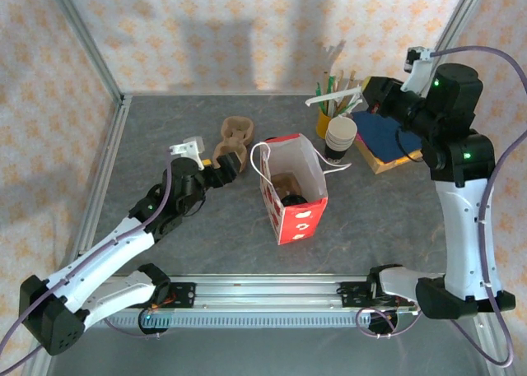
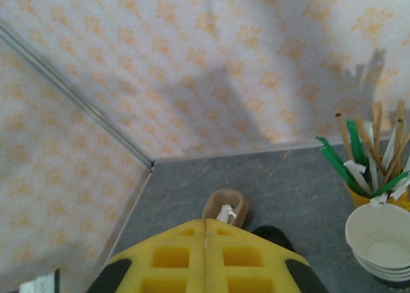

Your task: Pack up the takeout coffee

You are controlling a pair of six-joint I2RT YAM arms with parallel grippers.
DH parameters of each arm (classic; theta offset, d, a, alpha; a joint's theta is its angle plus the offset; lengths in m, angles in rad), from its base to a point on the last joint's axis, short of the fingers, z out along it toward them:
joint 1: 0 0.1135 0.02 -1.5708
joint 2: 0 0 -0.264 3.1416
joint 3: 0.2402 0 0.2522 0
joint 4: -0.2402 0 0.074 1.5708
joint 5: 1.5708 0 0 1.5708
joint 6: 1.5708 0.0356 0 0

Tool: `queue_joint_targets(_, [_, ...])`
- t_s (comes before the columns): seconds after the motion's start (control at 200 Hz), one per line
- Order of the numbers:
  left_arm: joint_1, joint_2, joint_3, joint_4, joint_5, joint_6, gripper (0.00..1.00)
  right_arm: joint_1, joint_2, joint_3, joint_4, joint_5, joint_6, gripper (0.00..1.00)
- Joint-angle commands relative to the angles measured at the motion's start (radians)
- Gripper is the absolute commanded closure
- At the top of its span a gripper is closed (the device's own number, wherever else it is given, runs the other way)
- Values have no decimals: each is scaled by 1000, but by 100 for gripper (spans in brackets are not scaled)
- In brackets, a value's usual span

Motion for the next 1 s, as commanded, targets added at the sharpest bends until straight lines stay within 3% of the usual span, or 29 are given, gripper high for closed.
queue_joint_targets(0.0, [12, 7, 23, 52, 20, 19, 4, -5, -22, 49, -73, -142, 19, 100])
queue_joint_targets(0.135, [13, -7, 3, 55, 12, 15, 4, -5, -22, 50, -127, -260, 27, 100])
queue_joint_targets(0.36, [14, -37, -24, 68, 7, 7, 4, 1, -67, -21, -211, -329, 7, 100])
queue_joint_targets(0.706, [13, -39, -29, 69, 12, 3, 4, 26, -98, -166, -247, -215, -2, 100])
queue_joint_targets(0.991, [14, -41, -22, 48, 8, 10, 4, 121, -85, -312, -97, -175, 44, 100])
